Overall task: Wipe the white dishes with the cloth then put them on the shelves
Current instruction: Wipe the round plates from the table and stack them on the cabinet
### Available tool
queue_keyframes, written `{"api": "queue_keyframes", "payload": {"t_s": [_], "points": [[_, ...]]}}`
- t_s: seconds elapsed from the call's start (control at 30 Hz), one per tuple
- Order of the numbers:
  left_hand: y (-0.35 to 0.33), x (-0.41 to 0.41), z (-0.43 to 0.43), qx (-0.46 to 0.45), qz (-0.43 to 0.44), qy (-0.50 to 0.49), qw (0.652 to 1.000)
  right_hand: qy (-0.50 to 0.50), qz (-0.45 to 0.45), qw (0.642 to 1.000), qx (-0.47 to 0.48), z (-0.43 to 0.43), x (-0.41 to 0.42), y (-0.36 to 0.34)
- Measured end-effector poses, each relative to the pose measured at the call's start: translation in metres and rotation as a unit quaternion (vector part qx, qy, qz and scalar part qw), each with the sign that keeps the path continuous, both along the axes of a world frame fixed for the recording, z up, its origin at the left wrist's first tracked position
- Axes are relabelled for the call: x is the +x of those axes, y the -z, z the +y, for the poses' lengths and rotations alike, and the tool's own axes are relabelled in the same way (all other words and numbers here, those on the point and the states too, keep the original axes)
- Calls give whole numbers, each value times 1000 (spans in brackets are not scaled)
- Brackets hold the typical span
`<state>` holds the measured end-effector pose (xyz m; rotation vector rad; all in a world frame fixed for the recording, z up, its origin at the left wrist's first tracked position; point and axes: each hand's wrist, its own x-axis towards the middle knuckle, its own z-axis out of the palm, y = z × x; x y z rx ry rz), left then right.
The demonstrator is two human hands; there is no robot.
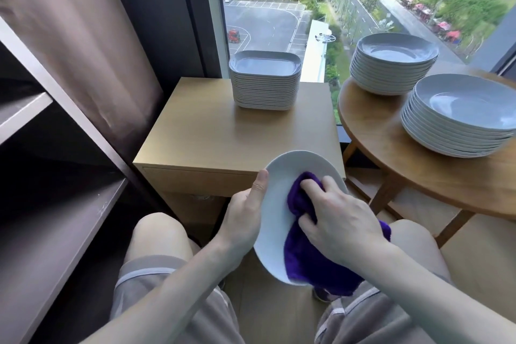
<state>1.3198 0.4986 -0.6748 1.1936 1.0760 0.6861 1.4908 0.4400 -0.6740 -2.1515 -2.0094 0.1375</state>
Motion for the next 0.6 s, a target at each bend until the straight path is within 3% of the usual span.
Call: {"api": "queue_keyframes", "payload": {"t_s": [0.27, 0.43, 0.6], "points": [[5, 0, 7, -7, -7, -31, 999, -92, -7, 994, -57, -19, -22, 5], [13, 4, 2, -4, 5, 13, 1000, -165, 27, 982, -89, -30, -39, 9], [12, 5, 2, -42, -6, 36, 998, -112, 74, 990, -33, -20, -25, 6]]}}
